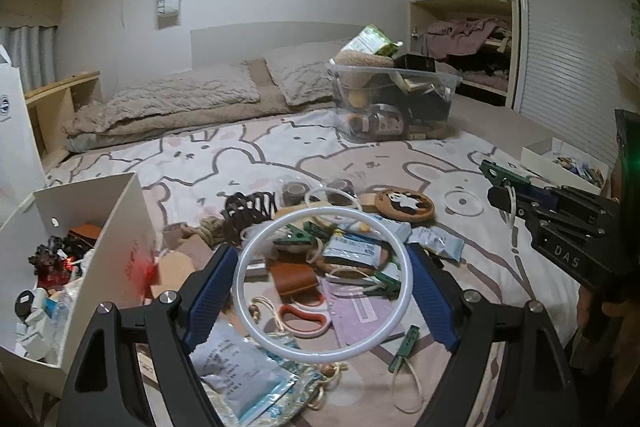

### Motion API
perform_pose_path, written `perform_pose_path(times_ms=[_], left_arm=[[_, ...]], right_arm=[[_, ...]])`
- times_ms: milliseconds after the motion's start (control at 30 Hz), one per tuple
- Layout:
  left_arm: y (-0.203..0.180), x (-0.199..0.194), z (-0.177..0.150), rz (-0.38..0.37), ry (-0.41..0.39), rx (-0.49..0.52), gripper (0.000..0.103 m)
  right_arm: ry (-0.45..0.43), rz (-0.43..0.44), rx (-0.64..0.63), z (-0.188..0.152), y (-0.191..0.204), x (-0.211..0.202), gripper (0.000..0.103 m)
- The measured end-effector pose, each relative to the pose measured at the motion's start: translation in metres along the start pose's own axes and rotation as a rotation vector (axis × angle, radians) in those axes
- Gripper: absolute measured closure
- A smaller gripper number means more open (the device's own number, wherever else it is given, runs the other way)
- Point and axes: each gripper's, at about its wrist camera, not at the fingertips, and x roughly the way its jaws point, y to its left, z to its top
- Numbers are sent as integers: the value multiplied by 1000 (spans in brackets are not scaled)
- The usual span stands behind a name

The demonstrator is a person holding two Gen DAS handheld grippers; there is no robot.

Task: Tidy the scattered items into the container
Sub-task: 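Lift the clothespin and white ring and carry them toward the white box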

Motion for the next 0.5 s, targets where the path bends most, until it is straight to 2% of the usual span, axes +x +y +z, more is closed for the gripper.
perform_pose_path(times_ms=[233,500], left_arm=[[23,-13,12,51,-40,-41,19],[42,-27,41,94,-89,-54,19]], right_arm=[[-33,35,-11,19,19,-1,82],[-84,72,-32,49,41,-5,82]])
